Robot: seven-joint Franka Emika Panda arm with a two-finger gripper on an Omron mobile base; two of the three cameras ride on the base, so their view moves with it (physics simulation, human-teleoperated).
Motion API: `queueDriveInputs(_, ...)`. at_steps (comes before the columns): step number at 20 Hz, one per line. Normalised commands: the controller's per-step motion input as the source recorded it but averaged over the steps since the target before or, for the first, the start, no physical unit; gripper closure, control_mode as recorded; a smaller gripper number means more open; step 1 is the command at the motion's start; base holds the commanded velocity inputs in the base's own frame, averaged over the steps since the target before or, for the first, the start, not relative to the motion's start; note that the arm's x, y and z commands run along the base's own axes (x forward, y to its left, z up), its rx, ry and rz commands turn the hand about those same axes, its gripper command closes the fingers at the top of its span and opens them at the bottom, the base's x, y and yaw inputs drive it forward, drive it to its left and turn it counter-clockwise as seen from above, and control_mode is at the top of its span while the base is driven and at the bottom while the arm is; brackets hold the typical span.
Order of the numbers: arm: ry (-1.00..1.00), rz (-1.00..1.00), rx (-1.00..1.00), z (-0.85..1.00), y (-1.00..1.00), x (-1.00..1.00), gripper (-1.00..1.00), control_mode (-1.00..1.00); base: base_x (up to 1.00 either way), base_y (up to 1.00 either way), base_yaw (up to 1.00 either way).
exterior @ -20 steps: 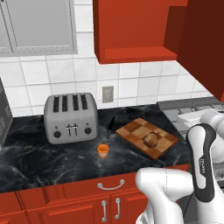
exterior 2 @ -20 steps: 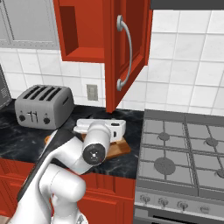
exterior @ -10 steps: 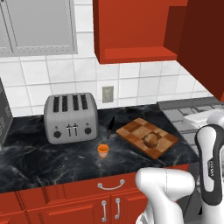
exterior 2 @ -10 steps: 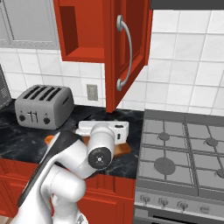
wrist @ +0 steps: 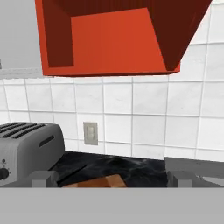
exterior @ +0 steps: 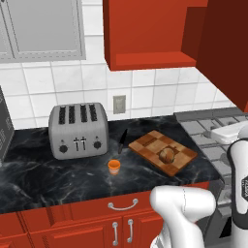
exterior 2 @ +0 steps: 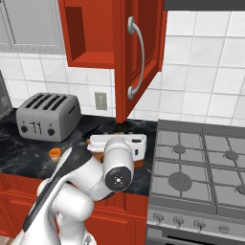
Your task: Pick the bread, place it on the cutting board, pick the jam, place it on the counter, and close the cabinet.
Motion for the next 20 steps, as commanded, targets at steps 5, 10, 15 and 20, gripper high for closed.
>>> queueDriveInputs(5, -0.05, 0.01, 0.0, 0.08, -0.19, -0.06, -1.0, -1.0, 0.0, 0.0, 0.0)
queueDriveInputs(10, -0.06, 0.0, 0.0, 0.09, -0.21, 0.0, -1.0, -1.0, 0.0, 0.0, 0.0)
queueDriveInputs(15, -0.03, 0.0, 0.0, 0.06, -0.19, 0.0, -1.0, -1.0, 0.0, 0.0, 0.0)
queueDriveInputs(20, -0.02, 0.0, 0.0, 0.12, -0.19, 0.0, -1.0, -1.0, 0.0, 0.0, 0.0)
